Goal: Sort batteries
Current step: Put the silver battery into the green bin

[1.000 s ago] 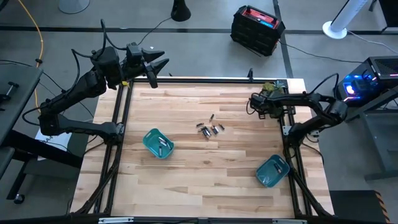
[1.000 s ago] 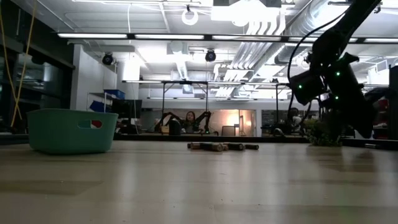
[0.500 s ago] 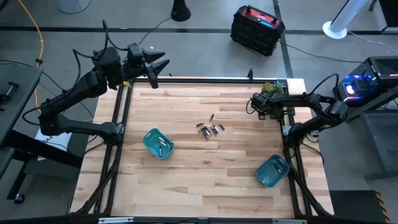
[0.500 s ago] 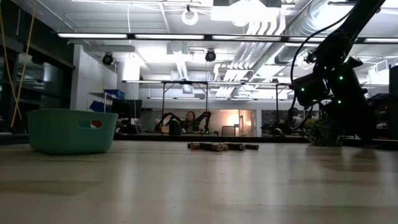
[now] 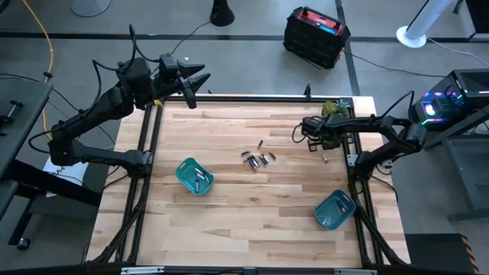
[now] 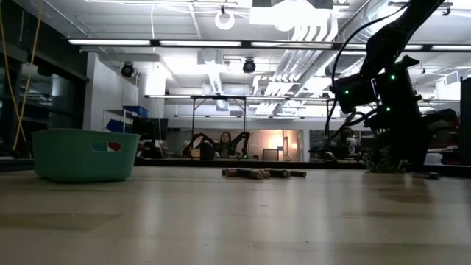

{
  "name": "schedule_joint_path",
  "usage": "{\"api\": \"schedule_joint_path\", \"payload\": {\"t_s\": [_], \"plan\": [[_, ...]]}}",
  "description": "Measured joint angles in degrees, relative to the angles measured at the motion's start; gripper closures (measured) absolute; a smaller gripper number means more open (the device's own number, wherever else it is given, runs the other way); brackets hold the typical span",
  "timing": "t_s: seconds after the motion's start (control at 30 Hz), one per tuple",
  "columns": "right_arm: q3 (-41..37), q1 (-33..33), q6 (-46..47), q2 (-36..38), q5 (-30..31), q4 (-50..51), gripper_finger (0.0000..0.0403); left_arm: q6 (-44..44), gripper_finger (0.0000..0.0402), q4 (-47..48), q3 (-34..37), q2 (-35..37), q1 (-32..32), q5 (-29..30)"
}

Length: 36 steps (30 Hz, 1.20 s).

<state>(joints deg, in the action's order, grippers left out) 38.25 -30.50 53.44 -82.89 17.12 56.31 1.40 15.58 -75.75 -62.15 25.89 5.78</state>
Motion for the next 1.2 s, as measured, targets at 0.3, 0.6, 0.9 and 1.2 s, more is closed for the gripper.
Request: {"api": "schedule_joint_path", "payload": {"t_s": [0.3,0.6,0.9,1.2], "plan": [[4.10,9.92,-3.16,5.08,-3.86,-3.69,0.0403,1.76,0.0229,0.99,0.00,0.00,-0.02,-0.72],[4.91,21.32,3.67,9.18,-14.21,-20.59,0.0367,5.83,0.0229,4.19,0.02,0.00,-0.05,-0.75],[4.89,32.22,9.02,6.13,-14.17,-18.75,0.0247,7.59,0.0229,4.98,0.02,0.00,-0.15,-4.04],[5.20,35.05,7.63,-4.51,-15.97,-28.57,0.0220,9.41,0.0229,4.76,0.02,0.00,-0.13,-4.04]]}}
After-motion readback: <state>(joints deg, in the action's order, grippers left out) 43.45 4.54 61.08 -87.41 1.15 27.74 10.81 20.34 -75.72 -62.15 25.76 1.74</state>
